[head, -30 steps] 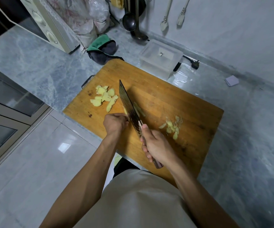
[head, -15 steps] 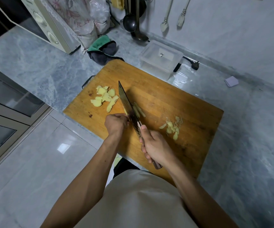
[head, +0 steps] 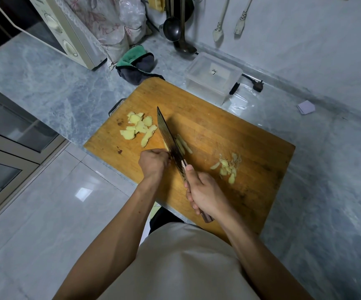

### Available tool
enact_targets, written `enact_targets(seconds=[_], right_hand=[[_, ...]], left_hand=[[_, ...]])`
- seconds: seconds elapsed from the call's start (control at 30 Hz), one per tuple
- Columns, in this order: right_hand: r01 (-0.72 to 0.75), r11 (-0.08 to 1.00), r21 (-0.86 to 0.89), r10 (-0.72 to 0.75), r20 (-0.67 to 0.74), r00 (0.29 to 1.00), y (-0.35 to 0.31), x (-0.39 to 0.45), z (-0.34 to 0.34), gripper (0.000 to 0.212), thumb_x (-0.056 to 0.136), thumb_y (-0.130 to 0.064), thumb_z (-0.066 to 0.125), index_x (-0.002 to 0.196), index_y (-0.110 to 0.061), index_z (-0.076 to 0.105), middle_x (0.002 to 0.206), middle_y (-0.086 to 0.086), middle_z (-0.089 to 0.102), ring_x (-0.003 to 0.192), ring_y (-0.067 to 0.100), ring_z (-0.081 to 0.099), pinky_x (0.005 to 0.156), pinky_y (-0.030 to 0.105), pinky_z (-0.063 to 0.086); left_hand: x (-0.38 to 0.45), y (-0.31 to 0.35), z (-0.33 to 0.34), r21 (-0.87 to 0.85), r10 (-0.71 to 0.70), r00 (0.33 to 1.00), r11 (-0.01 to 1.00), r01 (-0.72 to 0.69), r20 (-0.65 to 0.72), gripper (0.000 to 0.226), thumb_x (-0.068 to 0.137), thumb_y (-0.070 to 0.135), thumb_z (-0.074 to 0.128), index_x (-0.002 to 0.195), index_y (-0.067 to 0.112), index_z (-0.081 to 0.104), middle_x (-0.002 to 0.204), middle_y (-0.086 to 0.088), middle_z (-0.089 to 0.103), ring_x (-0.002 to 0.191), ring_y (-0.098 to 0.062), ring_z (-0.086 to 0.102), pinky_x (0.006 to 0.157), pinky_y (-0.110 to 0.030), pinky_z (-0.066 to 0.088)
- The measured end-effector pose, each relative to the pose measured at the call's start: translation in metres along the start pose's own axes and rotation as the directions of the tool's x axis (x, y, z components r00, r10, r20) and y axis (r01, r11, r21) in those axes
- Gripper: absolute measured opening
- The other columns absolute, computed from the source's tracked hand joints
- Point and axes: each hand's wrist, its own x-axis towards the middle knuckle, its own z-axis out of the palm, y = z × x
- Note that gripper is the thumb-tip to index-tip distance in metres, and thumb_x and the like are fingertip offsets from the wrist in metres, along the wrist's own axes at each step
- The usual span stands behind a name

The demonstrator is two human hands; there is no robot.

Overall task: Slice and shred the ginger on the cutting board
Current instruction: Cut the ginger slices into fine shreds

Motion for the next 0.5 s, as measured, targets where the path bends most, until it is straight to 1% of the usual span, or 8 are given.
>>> enact_targets(seconds=[0.1,0.33,0.43,0.5], right_hand=[[0.004,1.000,0.003,-0.004,0.002,1.000,0.000,0.001,0.001,0.051,0.106,-0.053,0.032,0.080,-0.013,0.049,0.050,-0.003,0.045,0.037,0.012,0.041,0.038,0.023,0.035],[-0.002,1.000,0.021,0.002,0.000,1.000,-0.006,0.007,0.004,0.054,0.106,-0.055,0.031,0.076,-0.014,0.048,0.048,-0.003,0.044,0.038,0.014,0.041,0.040,0.025,0.036],[-0.004,1.000,0.014,0.004,-0.011,1.000,-0.009,0.011,0.006,0.056,0.106,-0.055,0.030,0.074,-0.013,0.049,0.052,0.000,0.045,0.040,0.016,0.041,0.041,0.026,0.037],[0.004,1.000,0.004,-0.004,-0.022,1.000,-0.009,0.012,0.008,0.058,0.106,-0.056,0.030,0.072,-0.013,0.049,0.052,0.003,0.045,0.040,0.017,0.042,0.042,0.027,0.037]], left_hand=[[-0.001,0.000,0.000,0.025,0.030,1.000,0.999,-0.030,-0.001,0.031,0.087,0.001,0.057,0.066,0.016,0.072,0.070,-0.013,0.073,0.076,-0.031,0.073,0.075,-0.044,0.062],[-0.004,-0.001,-0.003,0.086,0.120,0.992,0.989,-0.123,0.030,0.037,0.083,-0.002,0.057,0.055,0.018,0.069,0.070,-0.013,0.073,0.074,-0.034,0.072,0.075,-0.044,0.061],[-0.003,-0.002,-0.003,0.085,0.127,0.991,0.988,-0.130,0.034,0.037,0.083,-0.003,0.059,0.056,0.021,0.069,0.071,-0.012,0.073,0.074,-0.034,0.072,0.075,-0.045,0.061],[-0.003,-0.001,-0.002,0.088,0.136,0.990,0.986,-0.139,0.038,0.034,0.083,-0.003,0.060,0.060,0.021,0.070,0.074,-0.010,0.074,0.075,-0.031,0.072,0.076,-0.044,0.061]])
